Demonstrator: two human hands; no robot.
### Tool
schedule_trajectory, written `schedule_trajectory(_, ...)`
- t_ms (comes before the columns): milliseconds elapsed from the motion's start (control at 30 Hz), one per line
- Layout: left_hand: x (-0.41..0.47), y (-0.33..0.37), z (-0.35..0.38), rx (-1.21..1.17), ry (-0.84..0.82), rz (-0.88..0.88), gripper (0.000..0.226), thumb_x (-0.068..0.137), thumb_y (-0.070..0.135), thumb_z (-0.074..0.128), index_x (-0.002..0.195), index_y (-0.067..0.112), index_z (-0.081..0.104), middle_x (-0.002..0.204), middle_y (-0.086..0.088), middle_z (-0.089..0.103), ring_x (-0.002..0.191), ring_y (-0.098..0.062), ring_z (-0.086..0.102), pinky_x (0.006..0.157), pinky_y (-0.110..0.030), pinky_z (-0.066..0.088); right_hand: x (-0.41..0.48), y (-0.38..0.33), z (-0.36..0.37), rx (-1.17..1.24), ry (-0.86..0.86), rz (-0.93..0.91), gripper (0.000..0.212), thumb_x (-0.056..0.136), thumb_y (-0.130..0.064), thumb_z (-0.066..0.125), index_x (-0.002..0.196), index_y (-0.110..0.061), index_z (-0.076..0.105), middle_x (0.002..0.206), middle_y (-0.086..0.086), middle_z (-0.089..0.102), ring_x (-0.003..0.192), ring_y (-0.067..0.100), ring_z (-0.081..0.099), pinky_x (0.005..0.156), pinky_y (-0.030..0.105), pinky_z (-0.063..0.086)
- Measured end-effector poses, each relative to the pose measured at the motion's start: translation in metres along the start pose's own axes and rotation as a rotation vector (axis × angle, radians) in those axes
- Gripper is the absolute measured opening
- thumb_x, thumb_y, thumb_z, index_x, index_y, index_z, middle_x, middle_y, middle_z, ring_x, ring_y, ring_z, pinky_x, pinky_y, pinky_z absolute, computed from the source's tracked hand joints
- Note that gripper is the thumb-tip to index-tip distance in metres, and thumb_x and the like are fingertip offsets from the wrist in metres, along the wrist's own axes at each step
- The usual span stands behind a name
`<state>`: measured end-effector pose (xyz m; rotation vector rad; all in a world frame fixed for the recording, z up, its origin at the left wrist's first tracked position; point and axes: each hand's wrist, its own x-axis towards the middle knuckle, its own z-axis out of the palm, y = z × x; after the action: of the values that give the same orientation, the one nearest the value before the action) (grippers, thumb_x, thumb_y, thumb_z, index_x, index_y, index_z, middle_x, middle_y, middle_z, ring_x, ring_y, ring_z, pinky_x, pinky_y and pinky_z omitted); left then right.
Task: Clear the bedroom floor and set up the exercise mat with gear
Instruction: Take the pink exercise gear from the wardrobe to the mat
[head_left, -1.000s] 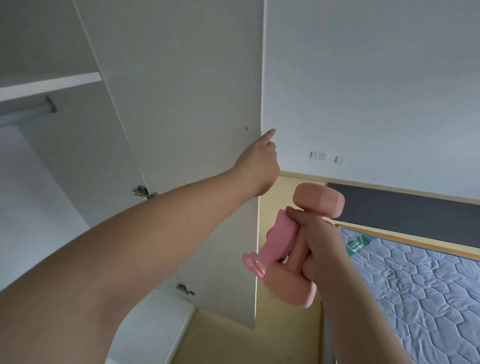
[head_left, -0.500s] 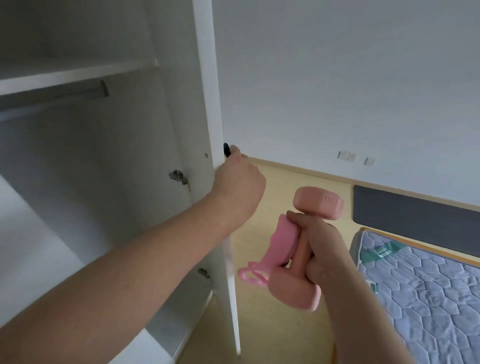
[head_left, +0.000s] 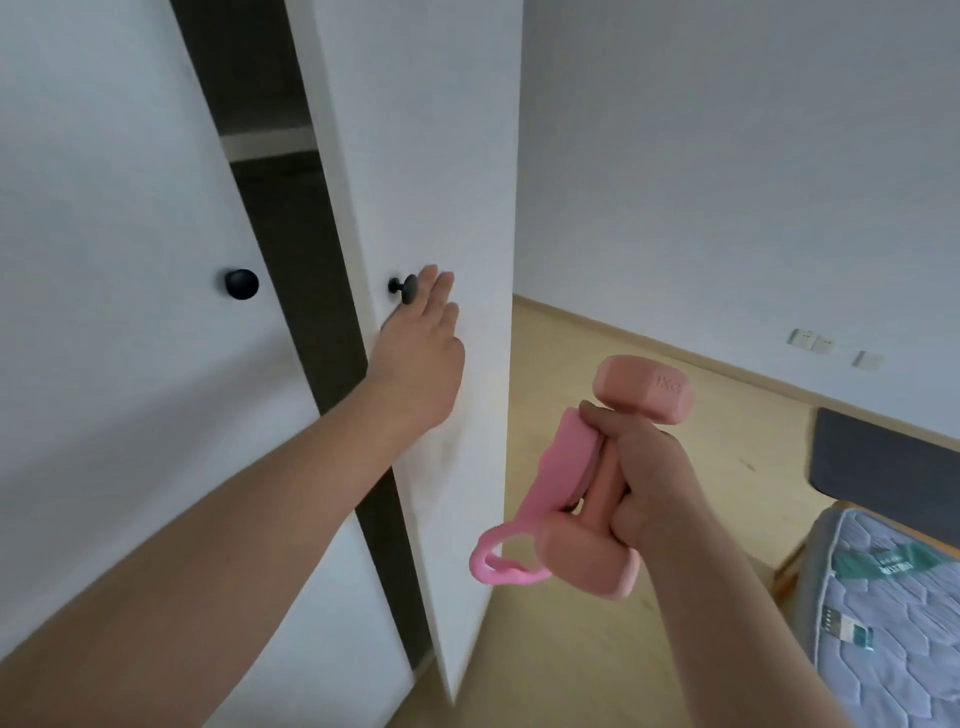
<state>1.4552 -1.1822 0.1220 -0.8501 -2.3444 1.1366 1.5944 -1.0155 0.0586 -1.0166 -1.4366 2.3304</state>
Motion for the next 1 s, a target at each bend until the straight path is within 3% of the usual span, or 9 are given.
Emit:
schedule_trajectory(267, 0.0, -0.021, 0.038, -0.084, 0.098, -0.003, 0.048, 0.099, 0.027, 0.04, 0.145, 0.022, 0.054, 0.17, -0.016, 0.014, 0.156, -0.044, -0.007, 0.123, -0.059, -0.007, -0.005, 0.015, 0.039, 0.027, -0.043, 0.028, 0.041, 0.071, -0.026, 0.086, 0.105, -0.006, 0.074, 0.104, 0.022, 0.076, 0.097, 0.043, 0.074, 0.086, 0.07, 0.052)
schedule_trajectory(467, 0.003, -0.04, 0.063, -0.148, 0.118, -0.003, 0.053, 0.099, 0.025, 0.031, 0.149, 0.025, 0.048, 0.171, -0.007, 0.013, 0.157, -0.036, -0.01, 0.125, -0.054, -0.011, 0.003, 0.021, 0.046, 0.046, -0.006, -0.012, 0.026, 0.07, -0.03, 0.088, 0.088, -0.014, 0.076, 0.074, 0.008, 0.075, 0.06, 0.028, 0.072, 0.063, 0.049, 0.059)
schedule_trajectory(567, 0.005, -0.048, 0.071, -0.206, 0.135, -0.01, 0.054, 0.098, 0.024, 0.031, 0.149, 0.026, 0.048, 0.171, -0.002, 0.015, 0.158, -0.032, -0.009, 0.126, -0.05, -0.011, 0.006, 0.024, 0.05, 0.048, -0.004, -0.013, 0.027, 0.069, -0.031, 0.088, 0.088, -0.015, 0.076, 0.077, 0.008, 0.076, 0.064, 0.03, 0.073, 0.067, 0.052, 0.06)
schedule_trajectory(667, 0.007, -0.054, 0.078, -0.253, 0.142, -0.015, 0.056, 0.096, 0.021, 0.033, 0.149, 0.028, 0.048, 0.171, 0.002, 0.016, 0.158, -0.028, -0.009, 0.125, -0.046, -0.013, 0.006, 0.024, 0.053, 0.042, -0.016, 0.008, 0.036, 0.067, -0.031, 0.087, 0.096, -0.012, 0.077, 0.091, 0.015, 0.078, 0.083, 0.037, 0.076, 0.08, 0.064, 0.057)
schedule_trajectory(733, 0.008, -0.059, 0.083, -0.27, 0.142, -0.013, 0.057, 0.095, 0.021, 0.033, 0.15, 0.03, 0.047, 0.171, 0.003, 0.016, 0.158, -0.026, -0.01, 0.125, -0.045, -0.015, 0.008, 0.023, 0.055, 0.037, -0.008, 0.018, 0.037, 0.068, -0.03, 0.088, 0.098, -0.011, 0.076, 0.094, 0.016, 0.078, 0.087, 0.038, 0.076, 0.08, 0.065, 0.057)
schedule_trajectory(867, 0.011, -0.066, 0.09, -0.298, 0.167, -0.001, 0.058, 0.093, 0.019, 0.037, 0.149, 0.03, 0.048, 0.17, 0.004, 0.018, 0.158, -0.025, -0.008, 0.126, -0.044, -0.012, 0.015, 0.023, 0.053, 0.049, 0.016, 0.015, 0.027, 0.07, -0.028, 0.089, 0.089, -0.014, 0.075, 0.076, 0.009, 0.076, 0.061, 0.029, 0.073, 0.063, 0.051, 0.059)
schedule_trajectory(1000, 0.011, -0.066, 0.094, -0.332, 0.217, 0.007, 0.057, 0.092, 0.018, 0.039, 0.146, 0.031, 0.053, 0.169, 0.005, 0.023, 0.159, -0.024, -0.005, 0.127, -0.044, -0.009, 0.019, 0.024, 0.05, 0.058, 0.014, 0.007, 0.025, 0.072, -0.028, 0.088, 0.087, -0.014, 0.075, 0.072, 0.008, 0.074, 0.057, 0.028, 0.071, 0.063, 0.05, 0.059)
